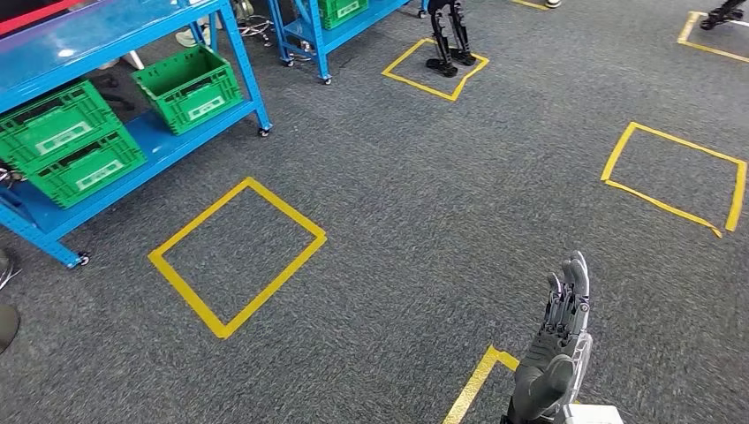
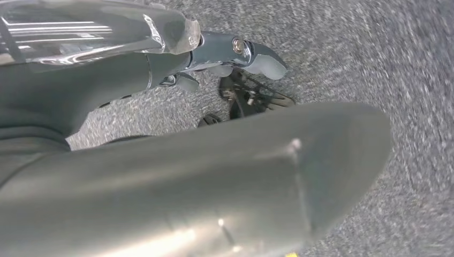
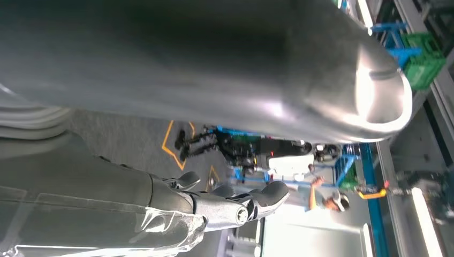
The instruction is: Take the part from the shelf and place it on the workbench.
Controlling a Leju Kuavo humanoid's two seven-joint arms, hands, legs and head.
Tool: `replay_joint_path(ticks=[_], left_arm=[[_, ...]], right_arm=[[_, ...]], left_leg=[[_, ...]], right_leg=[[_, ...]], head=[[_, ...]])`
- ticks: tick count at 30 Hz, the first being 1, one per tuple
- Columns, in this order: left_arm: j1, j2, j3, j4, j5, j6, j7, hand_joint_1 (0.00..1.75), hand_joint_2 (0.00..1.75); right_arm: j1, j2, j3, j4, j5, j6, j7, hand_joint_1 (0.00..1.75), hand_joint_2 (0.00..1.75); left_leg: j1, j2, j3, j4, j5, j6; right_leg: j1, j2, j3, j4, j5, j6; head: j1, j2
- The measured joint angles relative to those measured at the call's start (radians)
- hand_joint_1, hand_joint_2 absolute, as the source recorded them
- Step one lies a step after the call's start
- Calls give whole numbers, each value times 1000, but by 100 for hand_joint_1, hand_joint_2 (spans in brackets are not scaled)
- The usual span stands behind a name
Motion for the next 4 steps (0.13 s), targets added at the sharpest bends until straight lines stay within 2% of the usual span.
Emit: replay_joint_path(ticks=[1, 2, 4], left_arm=[[0, 0, 1, 0, 0, 0, 0, 0, 0], [1, 0, 3, 0, 1, -1, 0, 0, 0], [2, 0, 5, 0, 2, -4, -1, 0, 0]], right_arm=[[0, 0, -1, 0, 0, -1, 0, 0, 0], [0, 0, -2, 0, 0, -2, 0, 0, 0], [0, 1, -4, 0, 0, -3, 0, 0, 0]], left_leg=[[0, 4, -22, 46, -13, 0], [0, 5, -26, 55, -6, 0], [0, 11, 5, -2, 34, 3]], right_leg=[[1, -15, -1, 0, -1, -1], [1, -28, 0, 0, -1, -1], [2, -48, 2, 0, -3, -1]], head=[[0, 0], [0, 0], [-1, 0]])
